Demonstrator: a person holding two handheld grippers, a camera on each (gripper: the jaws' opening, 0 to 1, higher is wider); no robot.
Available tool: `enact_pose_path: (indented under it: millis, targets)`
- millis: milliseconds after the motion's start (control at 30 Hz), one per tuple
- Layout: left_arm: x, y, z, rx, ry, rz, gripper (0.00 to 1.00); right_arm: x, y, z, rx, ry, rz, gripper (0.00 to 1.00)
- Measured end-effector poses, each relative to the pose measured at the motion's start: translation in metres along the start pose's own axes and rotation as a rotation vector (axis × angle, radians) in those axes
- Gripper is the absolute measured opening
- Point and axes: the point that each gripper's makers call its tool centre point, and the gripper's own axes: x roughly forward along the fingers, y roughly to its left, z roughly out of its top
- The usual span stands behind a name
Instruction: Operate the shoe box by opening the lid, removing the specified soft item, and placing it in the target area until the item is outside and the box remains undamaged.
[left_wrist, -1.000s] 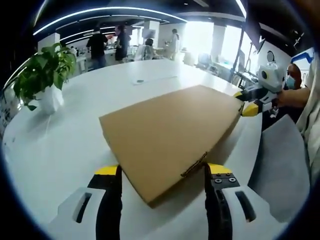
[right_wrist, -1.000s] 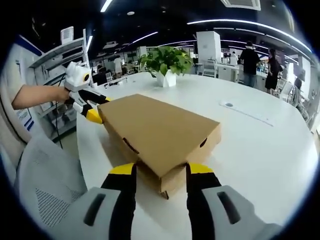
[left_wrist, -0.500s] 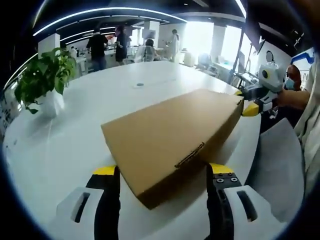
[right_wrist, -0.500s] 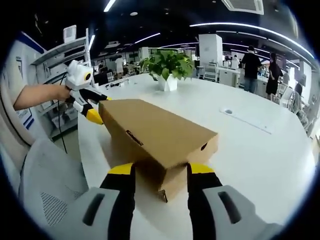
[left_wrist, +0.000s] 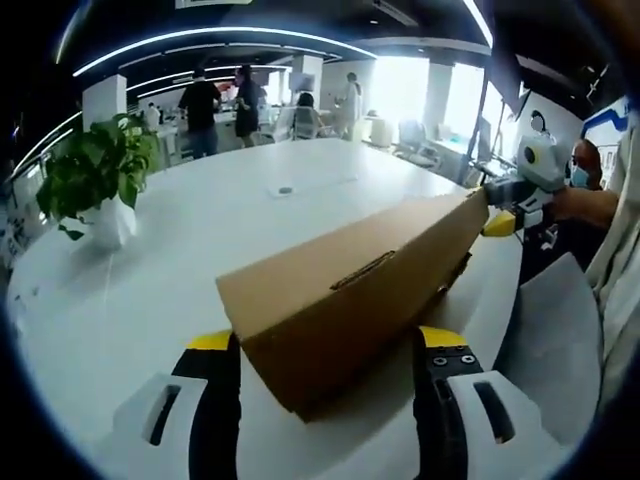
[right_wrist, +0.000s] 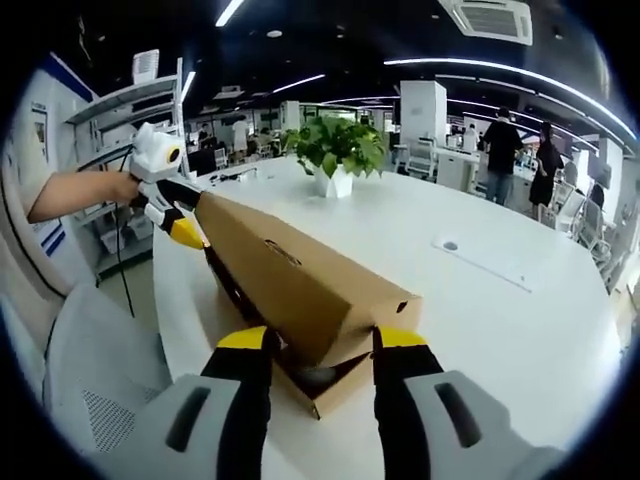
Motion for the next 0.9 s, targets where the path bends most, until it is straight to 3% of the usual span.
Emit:
enact_pose_path:
  millis: [433,900]
  targets:
    - [-0.003,0.024,0.027,0.011,-0.074,0.073,0.54,0.000,-0.018,0.028,-0.023,-0.051,-0.026,0.35]
    - [-0.004,0.050,0.048,0.008,-0.124,0.198,0.30,0.005,-0.035,0.048,-0.051,-0.081,-0.049,0.33]
